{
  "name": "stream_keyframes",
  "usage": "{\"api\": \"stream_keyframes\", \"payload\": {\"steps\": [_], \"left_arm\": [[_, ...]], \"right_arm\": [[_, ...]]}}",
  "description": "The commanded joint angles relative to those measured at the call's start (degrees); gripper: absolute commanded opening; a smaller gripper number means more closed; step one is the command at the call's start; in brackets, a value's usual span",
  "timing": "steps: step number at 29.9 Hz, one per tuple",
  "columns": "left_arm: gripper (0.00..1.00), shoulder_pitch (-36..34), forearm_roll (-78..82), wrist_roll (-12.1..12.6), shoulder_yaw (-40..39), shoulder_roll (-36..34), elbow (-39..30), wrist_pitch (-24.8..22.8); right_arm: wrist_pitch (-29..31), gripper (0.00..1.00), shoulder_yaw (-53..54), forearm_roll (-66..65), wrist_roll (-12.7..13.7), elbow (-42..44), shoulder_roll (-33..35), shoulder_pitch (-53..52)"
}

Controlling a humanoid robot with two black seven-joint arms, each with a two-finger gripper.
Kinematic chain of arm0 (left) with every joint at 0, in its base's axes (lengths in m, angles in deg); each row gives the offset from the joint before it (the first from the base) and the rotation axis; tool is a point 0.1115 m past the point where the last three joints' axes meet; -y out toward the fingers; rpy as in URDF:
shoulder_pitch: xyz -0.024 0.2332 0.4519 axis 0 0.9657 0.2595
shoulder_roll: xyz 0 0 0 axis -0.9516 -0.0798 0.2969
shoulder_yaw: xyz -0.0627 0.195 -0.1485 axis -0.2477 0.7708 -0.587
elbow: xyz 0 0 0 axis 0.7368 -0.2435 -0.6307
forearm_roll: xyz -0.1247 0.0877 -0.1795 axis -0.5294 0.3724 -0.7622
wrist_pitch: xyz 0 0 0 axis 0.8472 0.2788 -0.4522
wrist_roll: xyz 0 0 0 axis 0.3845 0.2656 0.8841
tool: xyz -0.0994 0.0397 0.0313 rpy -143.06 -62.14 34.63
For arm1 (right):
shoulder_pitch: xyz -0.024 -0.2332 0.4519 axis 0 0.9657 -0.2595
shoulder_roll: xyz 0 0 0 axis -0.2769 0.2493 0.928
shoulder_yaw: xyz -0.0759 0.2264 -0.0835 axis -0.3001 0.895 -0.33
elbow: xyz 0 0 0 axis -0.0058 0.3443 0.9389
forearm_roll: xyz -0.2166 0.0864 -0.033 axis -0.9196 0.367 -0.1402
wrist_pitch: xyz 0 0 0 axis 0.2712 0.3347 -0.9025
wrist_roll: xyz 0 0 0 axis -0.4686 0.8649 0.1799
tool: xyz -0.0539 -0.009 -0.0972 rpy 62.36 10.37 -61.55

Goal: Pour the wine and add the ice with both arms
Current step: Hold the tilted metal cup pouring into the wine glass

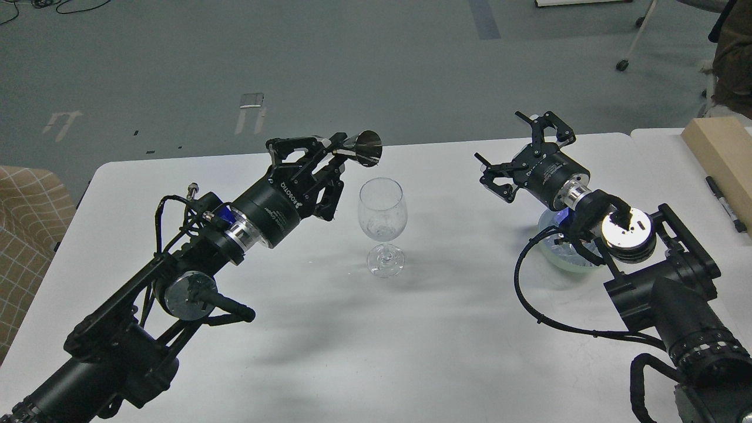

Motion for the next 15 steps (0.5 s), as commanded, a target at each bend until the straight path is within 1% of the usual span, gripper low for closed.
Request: {"api": "stream_keyframes", "payload": {"steps": [1, 15], "left_arm": [[0.0, -0.02, 0.79, 0.0, -0.03, -0.04, 0.0, -0.01], [0.0, -0.11, 3.25, -0.09, -0.2, -0.04, 0.0, -0.01]], "right_arm": [[0.0, 1.0, 0.0, 0.0, 0.0, -0.05, 0.0, 0.0], [0.0, 1.0, 0.0, 0.0, 0.0, -0.05, 0.0, 0.0]]}}
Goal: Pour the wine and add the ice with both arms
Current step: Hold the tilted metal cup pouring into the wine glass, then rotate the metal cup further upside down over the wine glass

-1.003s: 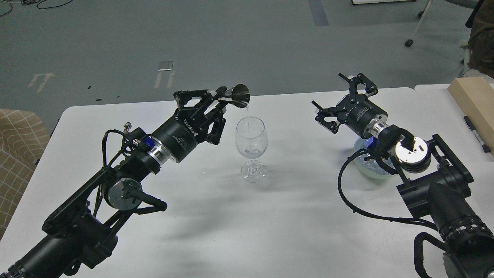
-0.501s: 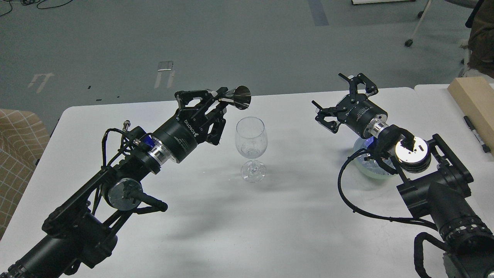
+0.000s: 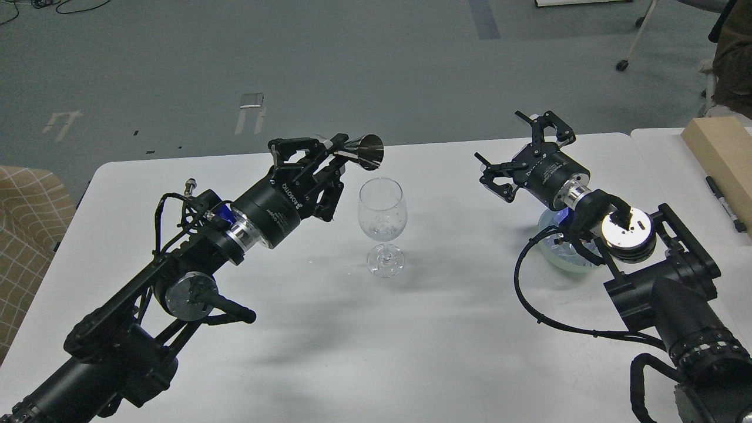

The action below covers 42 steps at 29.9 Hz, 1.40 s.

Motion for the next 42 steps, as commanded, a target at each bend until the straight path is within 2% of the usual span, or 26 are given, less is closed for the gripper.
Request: {"api": "stream_keyframes", "payload": {"steps": [1, 42], "left_arm": [[0.0, -0.08, 0.11, 0.0, 0.0, -0.05, 0.0, 0.06], [0.0, -1.49, 6.17, 0.0, 0.08, -0.14, 0.09, 0.06]], "right_arm": [[0.0, 1.0, -0.04, 0.0, 0.0, 0.0, 0.0, 0.0], [-0.08, 1.0, -0.13, 0.0, 0.0, -1.31, 0.0, 0.09]]}}
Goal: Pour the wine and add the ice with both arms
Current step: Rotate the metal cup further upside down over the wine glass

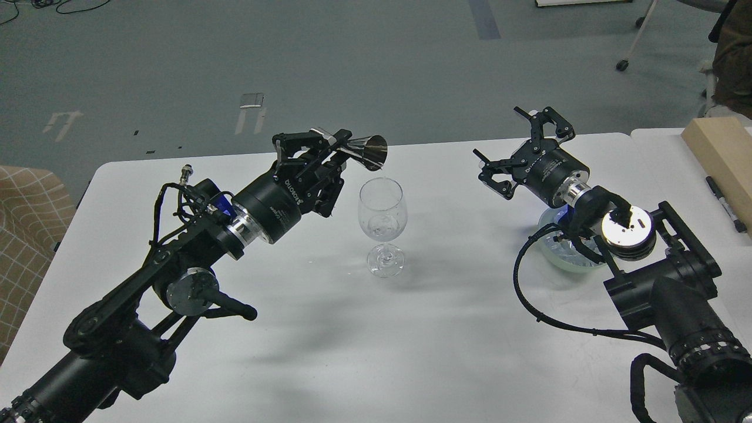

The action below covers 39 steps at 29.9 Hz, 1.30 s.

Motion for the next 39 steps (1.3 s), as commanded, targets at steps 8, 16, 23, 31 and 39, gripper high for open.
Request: {"api": "stream_keyframes", "payload": {"steps": [8, 16, 23, 31, 39], "left_arm": [[0.0, -0.24, 2.39, -0.09, -0.01, 0.0, 0.0, 0.0], [0.0, -0.59, 2.48, -0.09, -0.01, -0.26, 0.09, 0.0], [0.0, -0.94, 3.0, -0.09, 0.08, -0.44, 0.26, 0.17], [0.0, -0.85, 5.12, -0.09, -0.18, -0.35, 0.44, 0.35], [0.0, -0.94, 5.56, -0.18, -0.09, -0.44, 0.52, 0.35]], "right_arm": [[-0.01, 1.0, 0.0, 0.0, 0.0, -0.03, 0.0, 0.0], [-0.01, 1.0, 0.0, 0.0, 0.0, -0.03, 0.0, 0.0], [-0.01, 1.0, 0.0, 0.0, 0.0, -0.03, 0.0, 0.0], [-0.01, 1.0, 0.0, 0.0, 0.0, -0.03, 0.0, 0.0], [-0.01, 1.0, 0.0, 0.0, 0.0, -0.03, 0.0, 0.09]]}}
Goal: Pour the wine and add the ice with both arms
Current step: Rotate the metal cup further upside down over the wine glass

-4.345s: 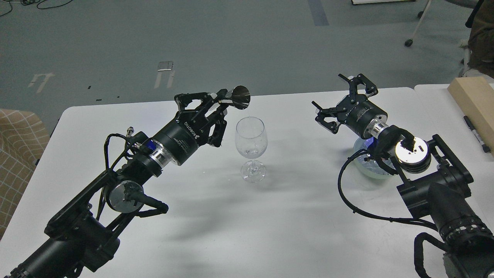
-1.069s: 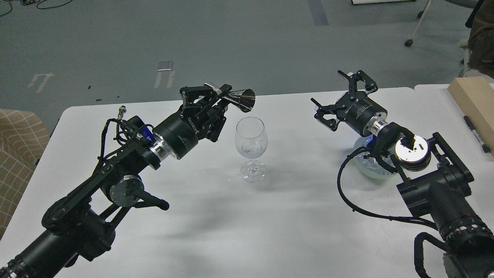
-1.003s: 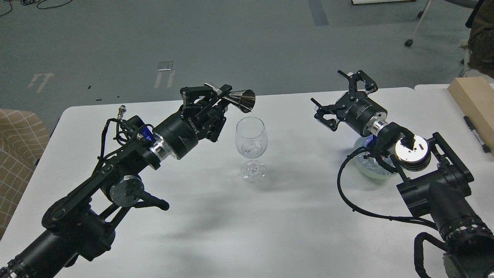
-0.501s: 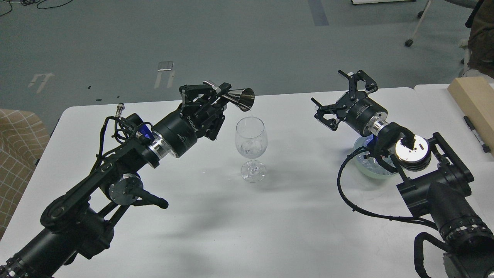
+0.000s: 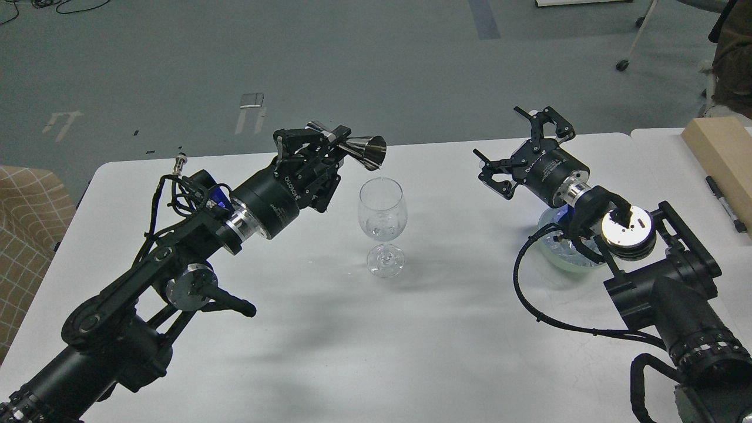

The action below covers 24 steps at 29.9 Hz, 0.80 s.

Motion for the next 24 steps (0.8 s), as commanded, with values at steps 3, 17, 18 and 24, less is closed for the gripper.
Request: {"api": "stream_keyframes", "payload": {"steps": [3, 17, 18, 24], "left_arm": [[0.0, 0.02, 1.3, -0.07, 0.08, -0.08, 0.0, 0.0], [0.0, -0.07, 2.88, -0.07, 0.08, 0.0, 0.0, 0.0], [0.0, 0.02, 2.88, -0.07, 0.08, 0.0, 0.0, 0.0], [0.0, 0.02, 2.97, -0.07, 0.16, 0.0, 0.0, 0.0]], "right_arm": [[0.0, 1.0, -0.02, 0.0, 0.0, 0.01, 0.0, 0.02], [0.0, 1.0, -0.02, 0.0, 0.0, 0.01, 0.0, 0.02], [0.0, 1.0, -0.02, 0.0, 0.0, 0.01, 0.0, 0.02], [0.0, 1.0, -0.02, 0.0, 0.0, 0.01, 0.0, 0.02]]}}
